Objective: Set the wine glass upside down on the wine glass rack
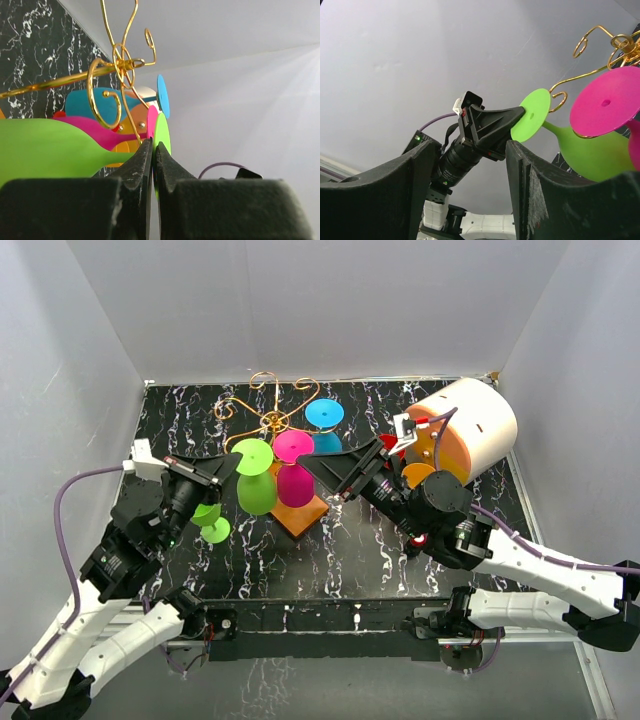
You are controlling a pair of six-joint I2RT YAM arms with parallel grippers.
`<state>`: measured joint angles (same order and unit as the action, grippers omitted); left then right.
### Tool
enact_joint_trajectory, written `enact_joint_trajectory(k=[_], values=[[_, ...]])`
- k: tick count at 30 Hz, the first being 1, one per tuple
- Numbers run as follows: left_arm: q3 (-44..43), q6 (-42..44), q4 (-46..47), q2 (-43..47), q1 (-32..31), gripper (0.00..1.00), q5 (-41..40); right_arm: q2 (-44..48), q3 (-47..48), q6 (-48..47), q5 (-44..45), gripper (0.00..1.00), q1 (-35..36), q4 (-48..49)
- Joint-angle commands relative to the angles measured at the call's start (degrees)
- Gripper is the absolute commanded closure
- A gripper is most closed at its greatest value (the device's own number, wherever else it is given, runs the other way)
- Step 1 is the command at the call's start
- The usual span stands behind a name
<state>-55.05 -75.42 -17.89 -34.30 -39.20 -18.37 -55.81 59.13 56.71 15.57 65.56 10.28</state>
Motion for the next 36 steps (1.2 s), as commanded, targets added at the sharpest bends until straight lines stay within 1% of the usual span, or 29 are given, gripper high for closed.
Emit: enact_joint_trajectory(k=[1,10,14,17,26,32,36], values=[[-3.3,2.8,3.8,-2.6,-0.1,1.00,-4.1,1.5,-0.2,-1.6,2.0,0.43,0.1,1.1],[-3.6,4.2,6.2,-5.0,-0.1,1.00,-8.3,2.5,-0.6,-2.7,3.9,0.43,0.1,1.3],[-2.9,5.6,9.4,-6.7,-0.1,1.00,-8.2,2.4,-0.5,-3.0,4.0,0.43,0.1,1.3],[-3.4,6.1,9.5,-8.5,0.0,1.00,-8.9,2.2,-0.6,-2.8,4.0,0.44,0.1,1.4],[-4.2,10.2,11.6,-9.0,0.0,1.00,-13.0,2.0,-0.9,-2.0,3.5,0.44,0.1,1.3],[-5.7,13.3,9.4,-8.5,0.0,1.00,-16.5,1.5,-1.0,-1.4,3.2,0.45,0.1,1.4],[-5.5,13.4,7.9,-6.7,0.0,1.00,-18.3,1.1,-1.0,-1.3,2.8,0.45,0.1,1.8]])
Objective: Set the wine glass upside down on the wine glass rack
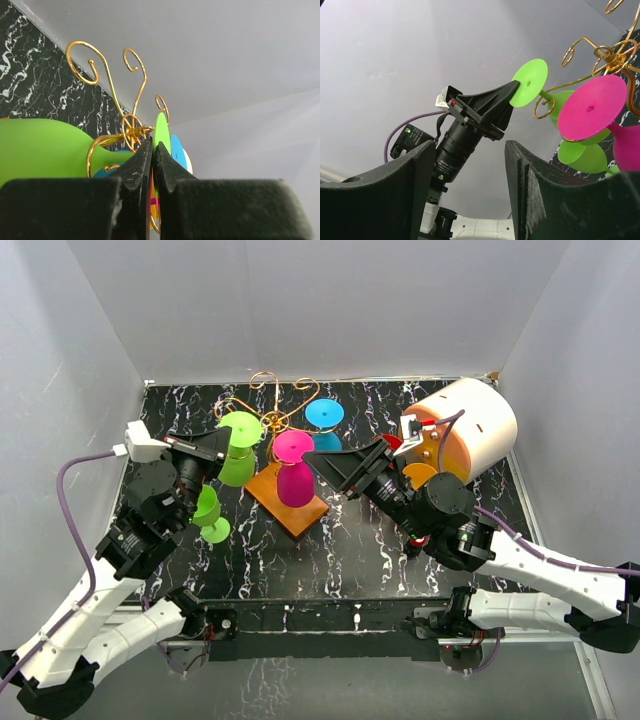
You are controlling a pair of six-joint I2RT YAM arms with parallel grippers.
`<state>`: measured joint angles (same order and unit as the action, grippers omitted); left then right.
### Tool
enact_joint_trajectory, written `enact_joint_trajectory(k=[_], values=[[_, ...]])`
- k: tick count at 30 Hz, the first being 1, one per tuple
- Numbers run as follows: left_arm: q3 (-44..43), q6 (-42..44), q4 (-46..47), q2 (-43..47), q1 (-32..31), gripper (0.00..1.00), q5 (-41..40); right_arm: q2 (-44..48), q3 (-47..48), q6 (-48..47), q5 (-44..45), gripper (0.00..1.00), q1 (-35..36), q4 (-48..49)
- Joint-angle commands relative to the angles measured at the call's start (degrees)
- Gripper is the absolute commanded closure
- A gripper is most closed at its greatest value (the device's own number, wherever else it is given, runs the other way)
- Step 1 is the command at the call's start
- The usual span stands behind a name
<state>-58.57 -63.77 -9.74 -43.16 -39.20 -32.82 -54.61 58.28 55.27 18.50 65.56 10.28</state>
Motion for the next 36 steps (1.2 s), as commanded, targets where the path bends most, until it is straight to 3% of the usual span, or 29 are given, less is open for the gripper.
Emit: enact_joint_trajectory(k=[1,19,36], values=[[-2.0,1.7,-0.6,2.7,0.0,1.00,-3.9,-0.3,-0.1,0.2,-0.2,0.45,0.1,1.9],[-2.6,-1.6,-6.5,6.7,0.0,1.00,-0.1,-0.7,-0.4,0.7,-0.5,0.45,0.1,1.9],[-2.6,-0.4,-3.7,1.0,0.0,1.00,6.4,-0.3,-0.7,1.0,-0.4,0.45,0.1,1.5]])
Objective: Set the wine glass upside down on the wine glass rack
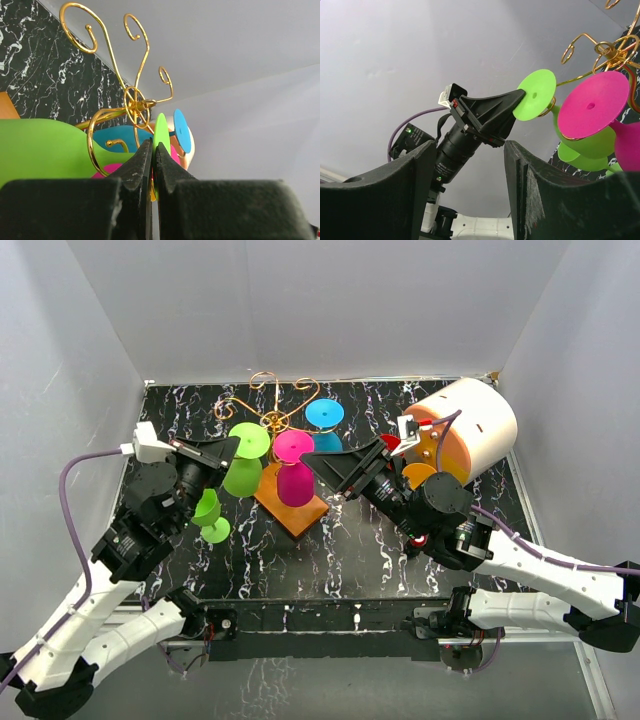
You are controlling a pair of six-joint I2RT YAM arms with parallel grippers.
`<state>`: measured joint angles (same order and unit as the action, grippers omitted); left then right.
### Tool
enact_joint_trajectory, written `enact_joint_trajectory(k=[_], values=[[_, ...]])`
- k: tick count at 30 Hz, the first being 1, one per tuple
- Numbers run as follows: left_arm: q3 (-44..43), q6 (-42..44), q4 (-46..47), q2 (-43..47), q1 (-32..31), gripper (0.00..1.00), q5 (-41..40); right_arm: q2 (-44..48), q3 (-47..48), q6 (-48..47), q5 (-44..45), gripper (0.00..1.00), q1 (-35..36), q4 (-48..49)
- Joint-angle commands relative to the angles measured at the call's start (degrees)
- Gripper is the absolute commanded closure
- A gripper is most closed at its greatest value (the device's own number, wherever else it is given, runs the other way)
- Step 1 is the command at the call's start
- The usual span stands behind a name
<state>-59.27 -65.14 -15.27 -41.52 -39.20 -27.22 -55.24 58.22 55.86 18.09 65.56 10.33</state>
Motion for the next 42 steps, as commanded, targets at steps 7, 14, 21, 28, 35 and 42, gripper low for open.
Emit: enact_joint_trajectory(k=[7,14,21,28,35,42], values=[[-2.3,4.4,-2.0,-0.6,0.0,1.00,-0.8,0.3,-0.4,0.1,0.3,0.45,0.1,1.0],[-4.2,7.6,-5.4,-1.4,0.0,0.91,2.4,-0.1,-0.1,0.0,0.2,0.45,0.1,0.8],[-9.0,9.7,-13.1,-3.7,0.0,0.76,2.5,-0.4,0.1,0.0,-0.3,0.45,0.1,0.7],[-10.4,9.8,-17.1,-1.7,0.0,0.60,2.9,0.0,0.1,-0.4,0.3,0.45,0.1,0.0],[-12.9,12.6,-24.4,-1.1,0.0,0.46,3.3,-0.6,2.3,-3.7,1.4,0.45,0.1,-4.2],[-15.2,25.2,-31.3,2.3,0.0,0.46,0.5,-0.7,7.6,-12.5,1.7,0.46,0.1,-12.3]])
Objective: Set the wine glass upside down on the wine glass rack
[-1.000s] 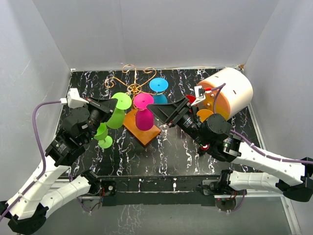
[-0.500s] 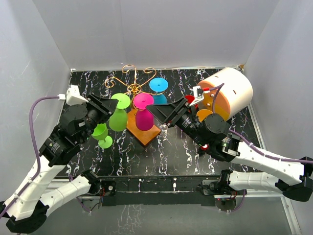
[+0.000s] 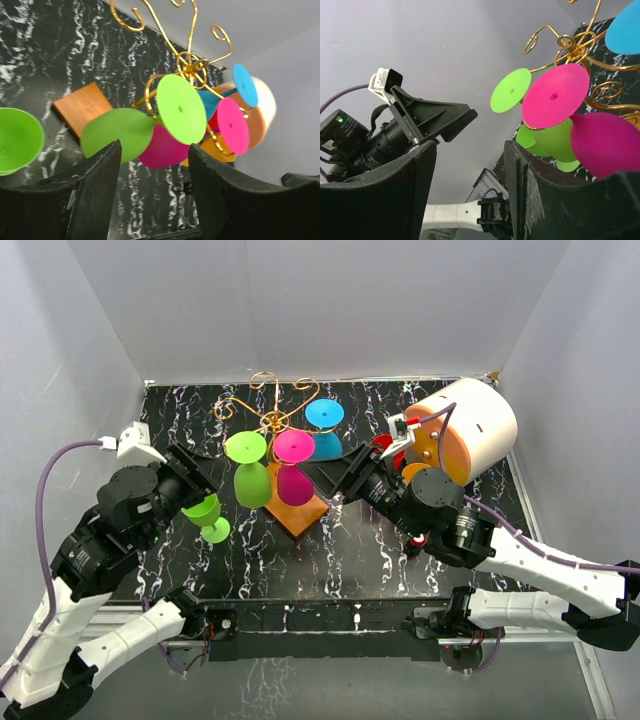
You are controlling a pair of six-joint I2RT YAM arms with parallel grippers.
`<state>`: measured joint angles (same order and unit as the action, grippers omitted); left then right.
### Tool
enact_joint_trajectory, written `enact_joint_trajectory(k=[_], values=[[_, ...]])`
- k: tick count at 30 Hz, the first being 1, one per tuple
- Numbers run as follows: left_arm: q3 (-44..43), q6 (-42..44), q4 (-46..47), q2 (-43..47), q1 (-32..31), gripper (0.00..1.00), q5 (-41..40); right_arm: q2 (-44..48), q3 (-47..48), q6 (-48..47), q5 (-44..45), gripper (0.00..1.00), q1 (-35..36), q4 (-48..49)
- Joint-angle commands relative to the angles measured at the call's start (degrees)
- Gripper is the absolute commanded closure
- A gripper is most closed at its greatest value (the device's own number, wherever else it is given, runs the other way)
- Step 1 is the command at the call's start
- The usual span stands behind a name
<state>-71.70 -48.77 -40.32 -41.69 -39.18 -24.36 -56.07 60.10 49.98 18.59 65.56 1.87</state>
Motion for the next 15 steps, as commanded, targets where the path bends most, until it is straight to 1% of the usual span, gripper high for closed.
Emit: enact_joint_trajectory(k=[1,3,5,7,12,15], values=[[-2.7,9.8,-8.6,2.8,0.0,0.47,-4.3,0.2,6.3,-7.5,1.2,0.46,0.1,-4.7],[-2.1,8.8,-14.8,3.0,0.0,0.47,-9.8,0.4,6.8,-8.6,1.8,0.46,0.1,-5.9],[0.6,7.0,-20.8,2.7,0.0,0.46,-14.4,0.6,6.4,-9.1,2.5,0.46,0.1,-6.1],[3.6,5.1,-23.2,2.4,0.0,0.45,-15.6,0.7,6.1,-9.1,3.2,0.46,0.1,-6.2],[10.7,2.0,-21.2,0.0,0.0,0.43,-14.1,0.0,6.3,-9.1,3.3,0.46,0.1,-6.2],[13.6,5.2,-16.3,-1.7,0.0,0.45,-12.8,-0.2,6.3,-9.1,3.4,0.46,0.1,-6.3]])
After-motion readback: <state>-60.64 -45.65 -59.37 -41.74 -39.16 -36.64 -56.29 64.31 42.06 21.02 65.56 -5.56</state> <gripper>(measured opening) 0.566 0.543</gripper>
